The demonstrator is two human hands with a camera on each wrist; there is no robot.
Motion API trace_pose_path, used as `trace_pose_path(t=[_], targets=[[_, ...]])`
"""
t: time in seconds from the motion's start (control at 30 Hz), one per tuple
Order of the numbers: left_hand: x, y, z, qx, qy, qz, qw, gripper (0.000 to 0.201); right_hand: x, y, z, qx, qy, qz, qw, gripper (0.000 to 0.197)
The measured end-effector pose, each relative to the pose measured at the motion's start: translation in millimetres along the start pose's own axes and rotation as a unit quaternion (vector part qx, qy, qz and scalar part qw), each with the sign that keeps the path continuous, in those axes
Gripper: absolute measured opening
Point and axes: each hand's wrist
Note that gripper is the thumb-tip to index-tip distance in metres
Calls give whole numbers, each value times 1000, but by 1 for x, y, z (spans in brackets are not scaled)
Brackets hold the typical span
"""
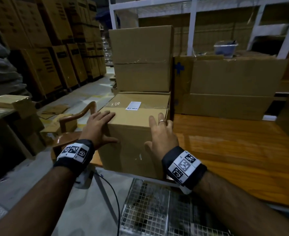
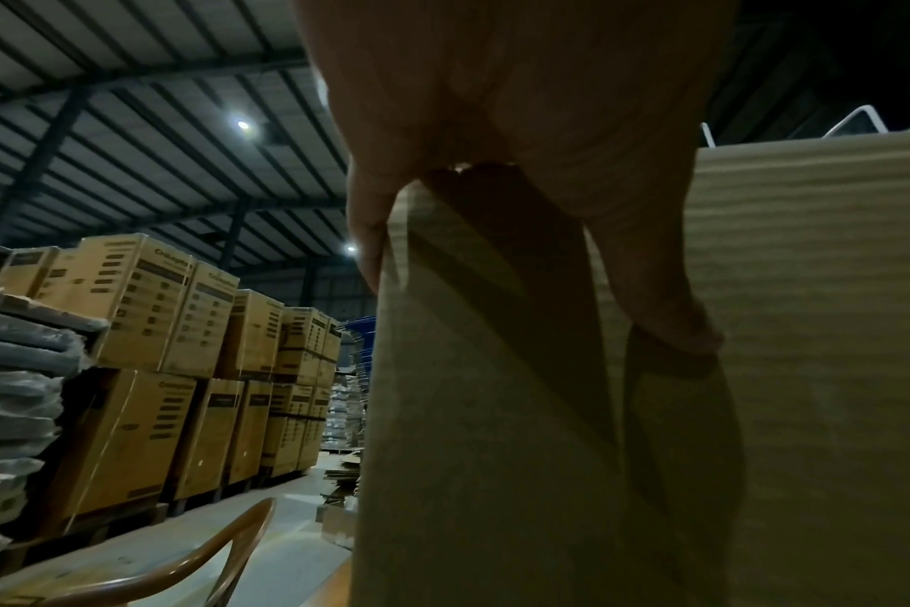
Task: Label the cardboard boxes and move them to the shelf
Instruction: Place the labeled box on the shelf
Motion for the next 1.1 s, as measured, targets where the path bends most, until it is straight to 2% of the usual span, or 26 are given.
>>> trace_pose_path(t=[0.33,0.6,0.83,1.1], targets=[[10,-2,11,-4,-12,12,1000,106,5,6,3,25,-11,-4,1000,91],[14,-15,32,21,-15,7,1000,104,-7,-11,22,28,-9,-7,1000,89],[8,-39,84,44,-19,-6,999,102,-37,-48,57,48,-7,4,999,91],[9,-57,159,114,-47,-34,992,100,-75,-105,110,99,-34,40,994,94]])
Point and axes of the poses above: each hand's wrist, its own y-axis towards the middle knuckle, its own x-axis out of the palm, z = x × y, and after that the axes turned 2 degrees about -x, right-handed
